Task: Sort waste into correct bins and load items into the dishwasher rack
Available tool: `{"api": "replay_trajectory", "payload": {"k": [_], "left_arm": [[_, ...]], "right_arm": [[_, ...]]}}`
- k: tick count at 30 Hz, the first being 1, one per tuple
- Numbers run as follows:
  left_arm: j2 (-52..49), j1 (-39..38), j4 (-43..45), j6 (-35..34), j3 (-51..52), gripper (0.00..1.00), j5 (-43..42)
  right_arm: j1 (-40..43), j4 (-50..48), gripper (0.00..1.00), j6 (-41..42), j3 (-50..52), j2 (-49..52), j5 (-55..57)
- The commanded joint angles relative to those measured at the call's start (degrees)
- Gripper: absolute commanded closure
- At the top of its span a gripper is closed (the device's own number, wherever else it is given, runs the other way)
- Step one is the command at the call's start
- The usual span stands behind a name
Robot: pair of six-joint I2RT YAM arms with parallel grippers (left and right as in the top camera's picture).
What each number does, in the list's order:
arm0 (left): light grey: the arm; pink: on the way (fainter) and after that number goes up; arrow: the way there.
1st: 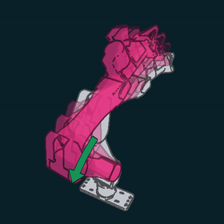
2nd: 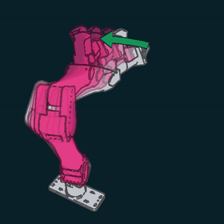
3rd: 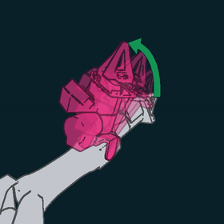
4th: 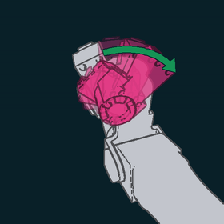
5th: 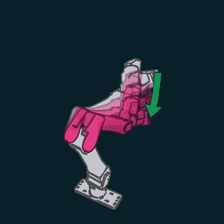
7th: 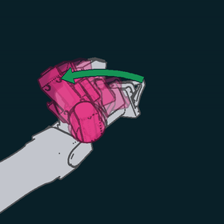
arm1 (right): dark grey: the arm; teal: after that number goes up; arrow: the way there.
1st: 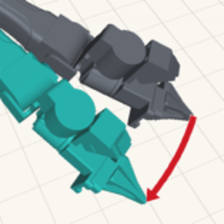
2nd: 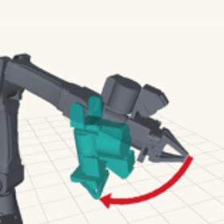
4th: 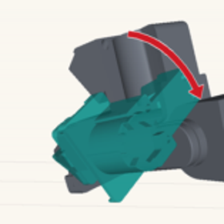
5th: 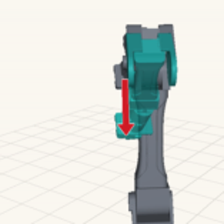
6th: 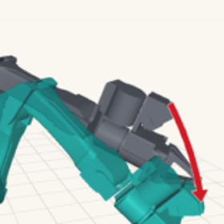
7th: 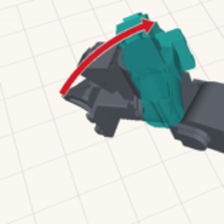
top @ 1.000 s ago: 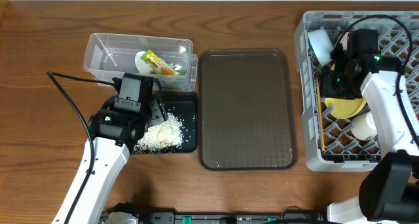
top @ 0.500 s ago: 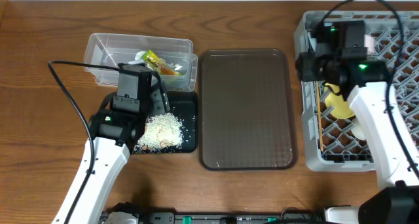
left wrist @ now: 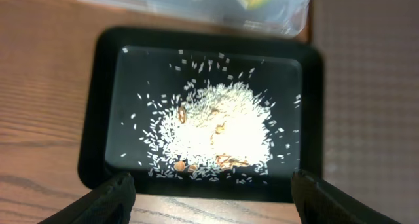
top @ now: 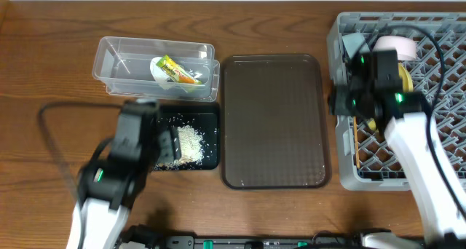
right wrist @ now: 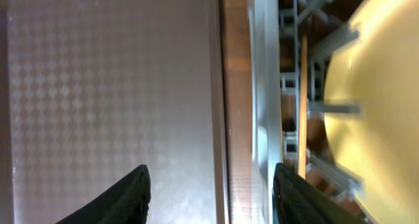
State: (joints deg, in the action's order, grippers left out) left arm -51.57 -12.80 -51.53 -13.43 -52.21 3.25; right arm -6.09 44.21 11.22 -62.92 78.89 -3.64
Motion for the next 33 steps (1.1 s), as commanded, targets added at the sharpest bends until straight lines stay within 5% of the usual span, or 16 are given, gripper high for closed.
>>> {"api": "replay_trajectory", "payload": {"k": [1,3,4,5,14,33], "left_arm": [[9.6,0.2,-1.5,0.7,2.4,0.20,-1.1],[15.4,0.2,-2.6,0.3,3.4,0.14,-1.3],[18.3,0.2,-2.6,0.3,3.8,0.12,-1.3],[19.5,0.2,-2.6,0.3,4.0,0.12,-1.3],[24.9,0.2,-1.8,0.3,4.0,0.11,-1.3],[24.8,0.2,-2.3,0.3,4.0,0.10,-1.3]], "right_arm": [[-0.7,-2.3,0.39,0.9,7.5,-10.9,0.2],[-0.7,-4.3,0.31,0.9,13.0,-18.6,1.0],[-0.7,-5.1,0.06,1.0,15.7,-23.2,2.3],[-0.7,-5.5,0.01,1.0,16.9,-25.4,2.9],[-0.7,-1.2,0.01,0.9,22.6,-44.4,5.1],[-0.7,11.3,0.01,0.7,22.6,-45.6,5.5]]}}
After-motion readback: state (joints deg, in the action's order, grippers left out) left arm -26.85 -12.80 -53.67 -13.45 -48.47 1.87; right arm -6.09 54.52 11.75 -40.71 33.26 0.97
